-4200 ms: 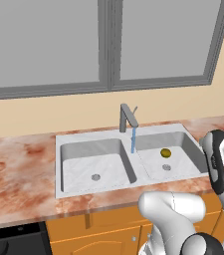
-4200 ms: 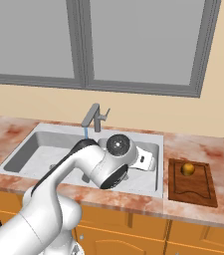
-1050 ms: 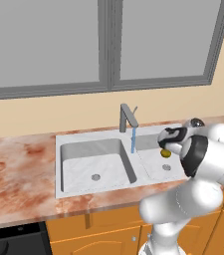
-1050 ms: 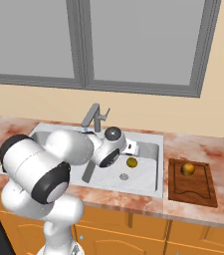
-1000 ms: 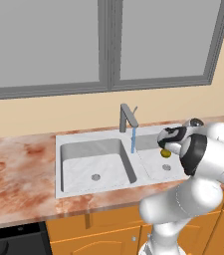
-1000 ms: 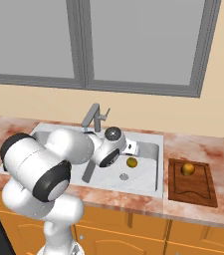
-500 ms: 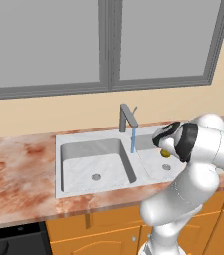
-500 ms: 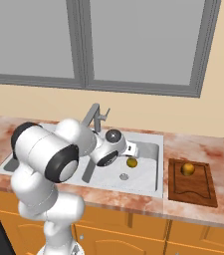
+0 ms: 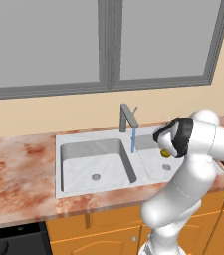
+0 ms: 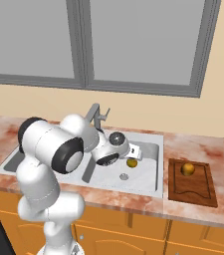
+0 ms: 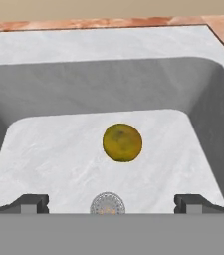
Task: Pick the mango, orange from the sink and place them on the cutting board to airdry. Then turn off the sink faucet.
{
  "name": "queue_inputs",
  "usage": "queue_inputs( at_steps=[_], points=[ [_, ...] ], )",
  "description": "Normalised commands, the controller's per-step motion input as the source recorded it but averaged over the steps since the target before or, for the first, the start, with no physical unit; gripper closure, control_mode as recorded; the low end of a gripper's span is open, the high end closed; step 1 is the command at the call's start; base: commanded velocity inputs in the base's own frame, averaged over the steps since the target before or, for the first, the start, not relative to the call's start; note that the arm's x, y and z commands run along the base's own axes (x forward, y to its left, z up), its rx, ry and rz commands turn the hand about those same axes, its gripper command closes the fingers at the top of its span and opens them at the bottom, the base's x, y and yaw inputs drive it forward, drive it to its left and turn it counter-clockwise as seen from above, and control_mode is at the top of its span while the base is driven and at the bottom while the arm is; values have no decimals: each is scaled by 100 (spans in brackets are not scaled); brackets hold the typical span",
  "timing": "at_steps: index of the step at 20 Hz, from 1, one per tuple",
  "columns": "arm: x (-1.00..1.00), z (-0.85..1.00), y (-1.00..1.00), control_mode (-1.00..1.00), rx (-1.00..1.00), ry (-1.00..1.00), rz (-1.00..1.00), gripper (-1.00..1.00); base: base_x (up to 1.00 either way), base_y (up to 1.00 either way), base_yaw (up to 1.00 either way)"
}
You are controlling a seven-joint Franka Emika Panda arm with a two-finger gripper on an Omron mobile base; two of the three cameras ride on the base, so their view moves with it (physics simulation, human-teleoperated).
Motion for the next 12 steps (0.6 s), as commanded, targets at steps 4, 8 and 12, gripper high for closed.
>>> queue_inputs(
  at_steps=[4, 8, 12],
  points=[
    [15, -16, -10, -100, 0, 0, 0, -100, 0, 0, 0],
    [23, -20, 0, -100, 0, 0, 0, -100, 0, 0, 0],
    [21, -22, -4, -100, 0, 0, 0, -100, 0, 0, 0]
  ],
)
